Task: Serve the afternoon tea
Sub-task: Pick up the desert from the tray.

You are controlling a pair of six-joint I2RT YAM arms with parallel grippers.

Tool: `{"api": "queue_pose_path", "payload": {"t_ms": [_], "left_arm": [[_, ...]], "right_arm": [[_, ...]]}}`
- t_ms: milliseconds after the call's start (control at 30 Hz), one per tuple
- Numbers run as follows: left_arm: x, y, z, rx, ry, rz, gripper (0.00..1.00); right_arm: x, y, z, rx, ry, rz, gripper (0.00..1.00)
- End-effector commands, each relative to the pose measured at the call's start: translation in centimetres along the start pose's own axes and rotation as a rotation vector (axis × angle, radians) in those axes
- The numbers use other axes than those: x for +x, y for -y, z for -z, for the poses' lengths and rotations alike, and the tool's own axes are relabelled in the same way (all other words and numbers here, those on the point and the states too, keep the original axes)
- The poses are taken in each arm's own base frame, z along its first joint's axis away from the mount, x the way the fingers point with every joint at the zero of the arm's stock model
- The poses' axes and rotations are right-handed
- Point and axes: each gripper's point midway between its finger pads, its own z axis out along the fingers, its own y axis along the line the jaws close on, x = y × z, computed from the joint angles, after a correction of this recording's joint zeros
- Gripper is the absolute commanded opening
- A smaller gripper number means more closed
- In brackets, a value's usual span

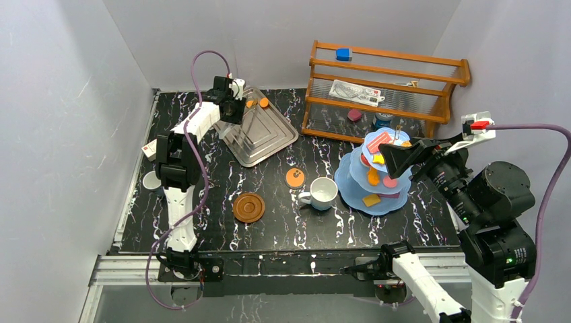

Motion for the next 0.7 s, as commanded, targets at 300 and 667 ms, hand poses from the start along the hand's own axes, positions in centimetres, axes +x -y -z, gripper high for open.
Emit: {"api": "queue_pose_path", "payload": {"t_ms": [300, 667], "left_arm": [[-3.7, -0.1, 3.5, -0.004, 0.101, -0.009, 0.34], [-3.4, 1.5, 8.0, 0.049, 0.138, 0.010, 0.27]], "right_arm": [[-1.8, -0.5, 0.7, -0.012, 0.067, 0.017, 0.99], [-2.1, -0.6, 1.1, -0.013, 0.079, 0.029, 0.99]]}}
